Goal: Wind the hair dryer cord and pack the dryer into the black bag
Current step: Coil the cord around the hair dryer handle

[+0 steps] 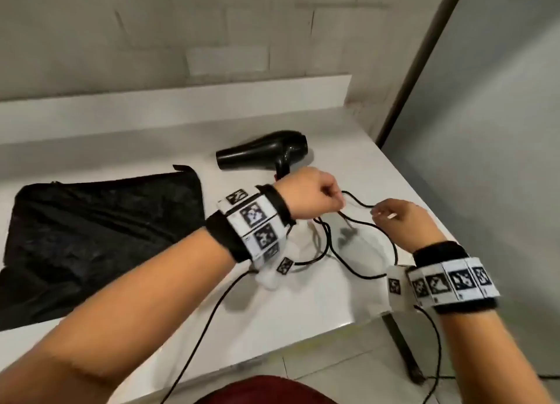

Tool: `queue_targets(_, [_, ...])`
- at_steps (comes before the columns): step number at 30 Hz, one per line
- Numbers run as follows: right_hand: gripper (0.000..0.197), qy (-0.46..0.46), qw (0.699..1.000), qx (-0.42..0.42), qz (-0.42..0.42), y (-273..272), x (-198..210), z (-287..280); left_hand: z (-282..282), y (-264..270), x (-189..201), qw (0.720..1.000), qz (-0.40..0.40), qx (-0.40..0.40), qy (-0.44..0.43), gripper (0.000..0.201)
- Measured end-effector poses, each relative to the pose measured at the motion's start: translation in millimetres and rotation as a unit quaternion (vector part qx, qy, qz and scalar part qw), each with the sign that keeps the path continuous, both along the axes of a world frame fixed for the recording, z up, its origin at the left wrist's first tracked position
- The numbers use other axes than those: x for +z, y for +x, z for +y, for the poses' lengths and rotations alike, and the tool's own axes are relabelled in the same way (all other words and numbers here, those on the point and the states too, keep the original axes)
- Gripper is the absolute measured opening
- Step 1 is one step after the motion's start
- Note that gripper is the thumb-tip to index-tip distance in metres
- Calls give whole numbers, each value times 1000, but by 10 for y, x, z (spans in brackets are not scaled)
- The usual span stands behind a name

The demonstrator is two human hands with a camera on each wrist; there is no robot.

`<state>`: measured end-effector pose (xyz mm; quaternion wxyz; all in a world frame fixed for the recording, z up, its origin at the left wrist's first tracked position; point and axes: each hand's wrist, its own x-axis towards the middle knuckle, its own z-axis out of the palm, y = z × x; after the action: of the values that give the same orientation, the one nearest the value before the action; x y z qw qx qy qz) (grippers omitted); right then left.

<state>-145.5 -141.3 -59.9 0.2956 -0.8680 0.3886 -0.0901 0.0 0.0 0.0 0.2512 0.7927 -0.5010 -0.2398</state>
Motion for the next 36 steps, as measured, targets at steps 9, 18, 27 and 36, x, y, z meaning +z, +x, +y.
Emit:
queue_targets(9, [31,23,989,-1,143,300,-320,-20,-1122,-59,-707,987,-94,-65,114,51])
queue_targets(18, [34,45,978,11,205,310,-381,-14,-1326,-95,-982,977,-98,-80,173,59])
queue_targets(27, [36,111,971,-19,210,298,-332,-43,-1065,59,-622,998,-66,18,10,29])
queue_targets(36, [26,27,978,-4,205,253,-277,-151,-228,200,-499,991,-120,-48,19,25])
